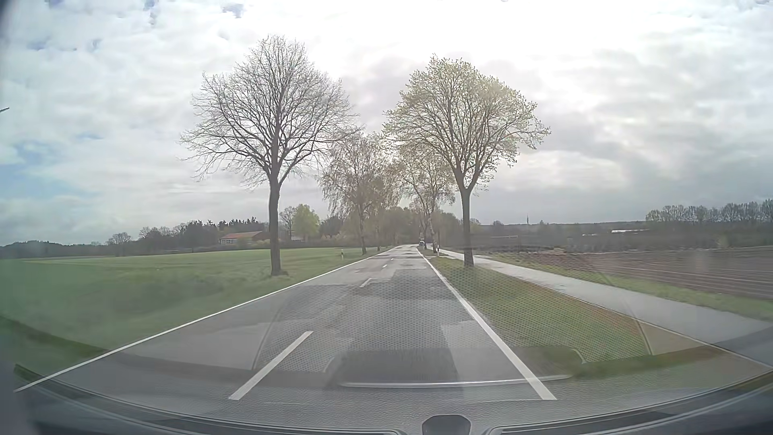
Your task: Follow the waypoints while adhering to traffic rules and regulations
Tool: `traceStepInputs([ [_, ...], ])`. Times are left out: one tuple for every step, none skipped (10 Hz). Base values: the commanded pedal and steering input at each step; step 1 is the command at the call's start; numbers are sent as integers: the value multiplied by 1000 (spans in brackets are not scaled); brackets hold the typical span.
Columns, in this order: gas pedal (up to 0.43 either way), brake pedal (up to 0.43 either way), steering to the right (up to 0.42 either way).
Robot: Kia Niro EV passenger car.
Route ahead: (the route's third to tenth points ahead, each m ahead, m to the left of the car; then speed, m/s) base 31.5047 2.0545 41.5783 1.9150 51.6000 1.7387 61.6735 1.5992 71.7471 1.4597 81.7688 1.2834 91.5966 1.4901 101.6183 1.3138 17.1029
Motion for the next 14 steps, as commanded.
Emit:
traceStepInputs([
  [138, 0, -2],
  [150, 0, -1],
  [150, 0, -1],
  [150, 0, -1],
  [150, 0, -1],
  [150, 0, -1],
  [150, 0, -1],
  [150, 0, -1],
  [150, 0, -1],
  [150, 0, -1],
  [157, 0, -1],
  [157, 0, -1],
  [157, 0, -1],
  [157, 0, -1],
])
